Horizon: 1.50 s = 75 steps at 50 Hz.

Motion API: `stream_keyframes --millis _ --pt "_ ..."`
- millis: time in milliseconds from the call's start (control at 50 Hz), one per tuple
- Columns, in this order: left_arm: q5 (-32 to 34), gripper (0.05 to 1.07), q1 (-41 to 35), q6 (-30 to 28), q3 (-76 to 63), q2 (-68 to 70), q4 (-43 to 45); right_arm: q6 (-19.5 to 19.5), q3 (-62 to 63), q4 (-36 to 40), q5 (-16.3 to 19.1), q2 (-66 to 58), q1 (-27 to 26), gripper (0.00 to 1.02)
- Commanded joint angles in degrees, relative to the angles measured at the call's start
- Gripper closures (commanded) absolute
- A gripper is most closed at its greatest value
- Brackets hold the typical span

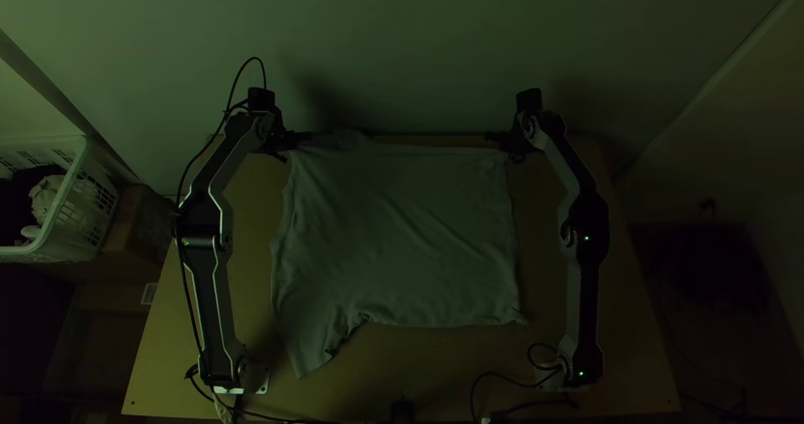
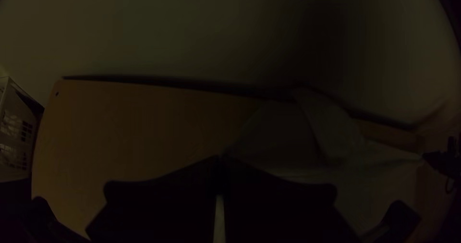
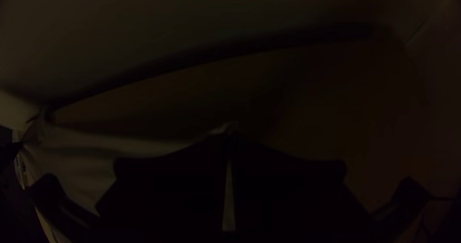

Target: Fold the t-shirt

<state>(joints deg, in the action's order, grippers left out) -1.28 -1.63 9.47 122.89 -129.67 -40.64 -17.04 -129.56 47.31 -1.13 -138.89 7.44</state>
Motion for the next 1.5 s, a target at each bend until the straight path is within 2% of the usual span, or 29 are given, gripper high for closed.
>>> stream_keyframes --millis 0,260,740,1200,1480 --pt "-0.04 1.05 0.84 1.07 -4.15 4.16 0.04 1.22 2.2 1.56 -0.98 3.89 0.03 1.0" --pt "0.4 1.05 0.84 1.07 -15.49 9.96 5.75 3.06 7.3 2.09 -0.98 8.2 0.2 1.0" --pt "1.19 1.05 1.01 0.98 -32.1 21.39 10.85 4.21 21.28 1.73 -1.07 19.27 1.61 1.0" --pt "1.28 1.05 0.66 0.98 -45.46 32.81 12.08 4.47 38.85 -3.1 -1.77 30.34 2.58 1.0" --pt "1.28 1.05 -1.1 2.13 -56.71 38.96 15.86 4.21 48.35 -7.06 -2.65 34.12 3.46 1.0"
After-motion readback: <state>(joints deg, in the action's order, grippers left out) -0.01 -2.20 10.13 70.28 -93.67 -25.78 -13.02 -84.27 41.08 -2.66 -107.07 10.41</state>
